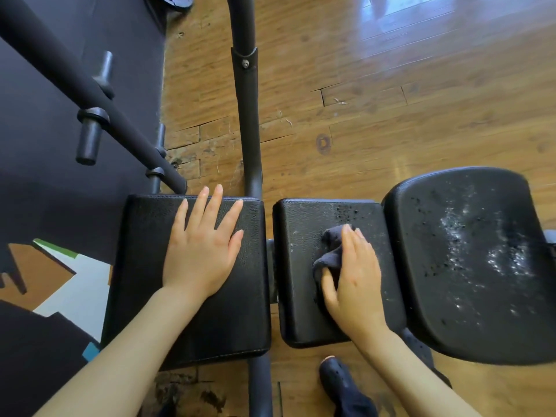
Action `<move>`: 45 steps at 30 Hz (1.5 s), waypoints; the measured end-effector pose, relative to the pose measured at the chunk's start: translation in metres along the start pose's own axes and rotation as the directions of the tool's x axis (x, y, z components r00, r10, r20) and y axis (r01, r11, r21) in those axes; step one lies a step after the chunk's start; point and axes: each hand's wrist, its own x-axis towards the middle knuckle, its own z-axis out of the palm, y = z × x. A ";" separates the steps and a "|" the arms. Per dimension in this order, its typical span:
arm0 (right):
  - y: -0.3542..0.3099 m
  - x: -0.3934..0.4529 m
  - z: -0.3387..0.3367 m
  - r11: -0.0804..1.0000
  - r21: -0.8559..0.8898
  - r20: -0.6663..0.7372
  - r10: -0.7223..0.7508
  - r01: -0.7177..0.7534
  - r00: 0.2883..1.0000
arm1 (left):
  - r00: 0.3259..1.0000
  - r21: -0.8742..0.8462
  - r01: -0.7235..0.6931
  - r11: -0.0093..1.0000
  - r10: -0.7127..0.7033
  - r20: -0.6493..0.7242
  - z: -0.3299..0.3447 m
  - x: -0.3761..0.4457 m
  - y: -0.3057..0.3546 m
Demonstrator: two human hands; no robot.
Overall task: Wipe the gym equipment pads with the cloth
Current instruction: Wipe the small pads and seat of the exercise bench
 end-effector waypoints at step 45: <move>-0.049 -0.001 0.034 0.994 0.005 0.170 -0.110 0.110 0.979 | 1.000 -0.017 -0.012 1.000 0.012 0.011 0.000 0.001 -0.001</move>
